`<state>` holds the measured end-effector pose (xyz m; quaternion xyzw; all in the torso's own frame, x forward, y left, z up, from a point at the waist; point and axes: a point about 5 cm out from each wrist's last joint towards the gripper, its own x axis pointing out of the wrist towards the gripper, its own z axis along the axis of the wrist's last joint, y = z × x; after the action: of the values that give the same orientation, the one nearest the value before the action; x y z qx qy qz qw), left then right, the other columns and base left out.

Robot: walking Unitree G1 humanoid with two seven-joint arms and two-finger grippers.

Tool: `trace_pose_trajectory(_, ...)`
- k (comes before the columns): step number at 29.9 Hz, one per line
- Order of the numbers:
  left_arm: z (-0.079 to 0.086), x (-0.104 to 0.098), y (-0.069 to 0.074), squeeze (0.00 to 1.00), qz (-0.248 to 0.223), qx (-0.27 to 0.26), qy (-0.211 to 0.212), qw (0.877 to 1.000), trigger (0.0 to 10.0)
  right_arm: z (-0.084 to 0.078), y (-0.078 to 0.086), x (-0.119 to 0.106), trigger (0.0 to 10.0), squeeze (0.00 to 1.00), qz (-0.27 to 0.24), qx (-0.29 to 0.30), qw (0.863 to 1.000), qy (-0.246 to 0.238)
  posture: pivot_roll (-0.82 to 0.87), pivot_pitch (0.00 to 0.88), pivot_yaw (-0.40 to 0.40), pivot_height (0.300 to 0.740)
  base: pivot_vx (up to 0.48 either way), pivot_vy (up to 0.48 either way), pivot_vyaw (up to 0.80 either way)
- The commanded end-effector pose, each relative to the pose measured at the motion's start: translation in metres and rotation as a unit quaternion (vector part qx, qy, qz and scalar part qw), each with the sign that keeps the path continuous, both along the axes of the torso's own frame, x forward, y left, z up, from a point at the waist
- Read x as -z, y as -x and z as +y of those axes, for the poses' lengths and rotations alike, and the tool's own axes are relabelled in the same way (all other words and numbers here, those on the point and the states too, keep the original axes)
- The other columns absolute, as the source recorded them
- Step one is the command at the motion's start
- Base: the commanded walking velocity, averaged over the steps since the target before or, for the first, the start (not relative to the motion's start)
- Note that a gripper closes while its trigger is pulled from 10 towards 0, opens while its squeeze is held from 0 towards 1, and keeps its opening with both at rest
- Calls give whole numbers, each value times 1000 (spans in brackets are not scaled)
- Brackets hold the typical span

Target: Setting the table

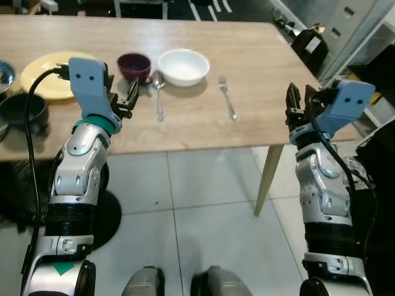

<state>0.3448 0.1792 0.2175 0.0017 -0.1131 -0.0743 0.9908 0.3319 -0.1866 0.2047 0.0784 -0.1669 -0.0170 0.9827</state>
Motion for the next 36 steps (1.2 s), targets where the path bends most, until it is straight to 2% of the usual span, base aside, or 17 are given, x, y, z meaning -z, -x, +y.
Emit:
trace_pose_trajectory(1,-3,3,0,0,5,3,-6,1000,10000,-4,1,2,10000,0,4,9,1000,3,41,0,-10,740,-360,0,0)
trace_pose_trajectory(36,-9,2,-1,0,4,17,-6,1000,10000,-5,4,4,10000,0,4,13,1000,4,29,0,-2,740,-344,0,0)
